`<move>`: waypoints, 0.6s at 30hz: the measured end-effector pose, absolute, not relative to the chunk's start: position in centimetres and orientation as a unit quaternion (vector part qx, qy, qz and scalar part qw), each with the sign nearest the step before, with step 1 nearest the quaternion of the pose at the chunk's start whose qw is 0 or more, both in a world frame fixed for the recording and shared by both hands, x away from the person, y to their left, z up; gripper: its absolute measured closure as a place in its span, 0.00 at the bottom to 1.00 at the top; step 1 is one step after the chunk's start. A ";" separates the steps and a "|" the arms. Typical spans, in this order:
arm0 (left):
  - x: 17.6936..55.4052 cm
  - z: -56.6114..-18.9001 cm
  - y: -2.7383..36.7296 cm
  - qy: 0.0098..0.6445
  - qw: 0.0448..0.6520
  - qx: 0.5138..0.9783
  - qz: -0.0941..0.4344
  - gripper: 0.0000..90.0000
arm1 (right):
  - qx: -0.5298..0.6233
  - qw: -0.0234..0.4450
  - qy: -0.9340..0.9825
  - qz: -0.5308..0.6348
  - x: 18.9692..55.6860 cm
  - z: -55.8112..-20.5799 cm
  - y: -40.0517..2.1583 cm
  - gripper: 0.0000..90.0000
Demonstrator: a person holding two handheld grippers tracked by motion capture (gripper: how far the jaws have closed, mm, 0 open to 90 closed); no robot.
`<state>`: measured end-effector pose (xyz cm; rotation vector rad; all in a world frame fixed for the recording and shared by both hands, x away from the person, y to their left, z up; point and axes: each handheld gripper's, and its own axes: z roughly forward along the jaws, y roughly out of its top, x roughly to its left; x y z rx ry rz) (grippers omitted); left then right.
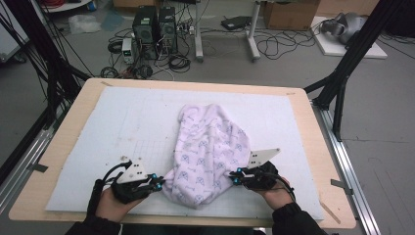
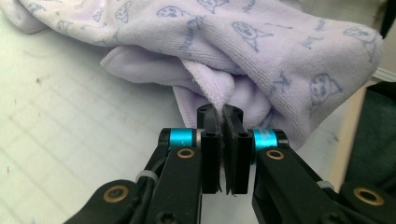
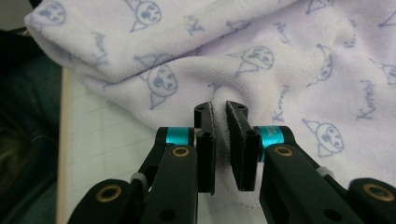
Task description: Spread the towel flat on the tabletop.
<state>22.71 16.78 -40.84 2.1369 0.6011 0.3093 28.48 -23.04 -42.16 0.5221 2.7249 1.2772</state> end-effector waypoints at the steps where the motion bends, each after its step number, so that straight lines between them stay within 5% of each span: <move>1: 22.2 -40.9 17.0 0.243 0.436 0.858 0.123 0.96 | 0.169 0.040 0.892 0.418 28.1 -42.1 -23.1 0.92; 6: 20.3 -41.0 18.0 0.237 0.441 0.858 0.113 0.95 | 0.159 0.026 0.897 0.412 25.9 -42.2 -23.9 0.92; 8: 20.2 -41.0 18.1 0.238 0.446 0.856 0.105 0.85 | 0.158 0.017 0.897 0.412 25.2 -42.2 -24.5 0.91; 10: 20.6 -40.9 18.2 0.240 0.448 0.854 0.108 0.68 | 0.160 0.020 0.887 0.434 25.1 -41.9 -25.3 0.80; 18: 25.8 -40.9 16.2 0.266 0.462 0.839 0.109 0.52 | 0.202 0.051 0.871 0.445 28.5 -41.9 -24.9 0.54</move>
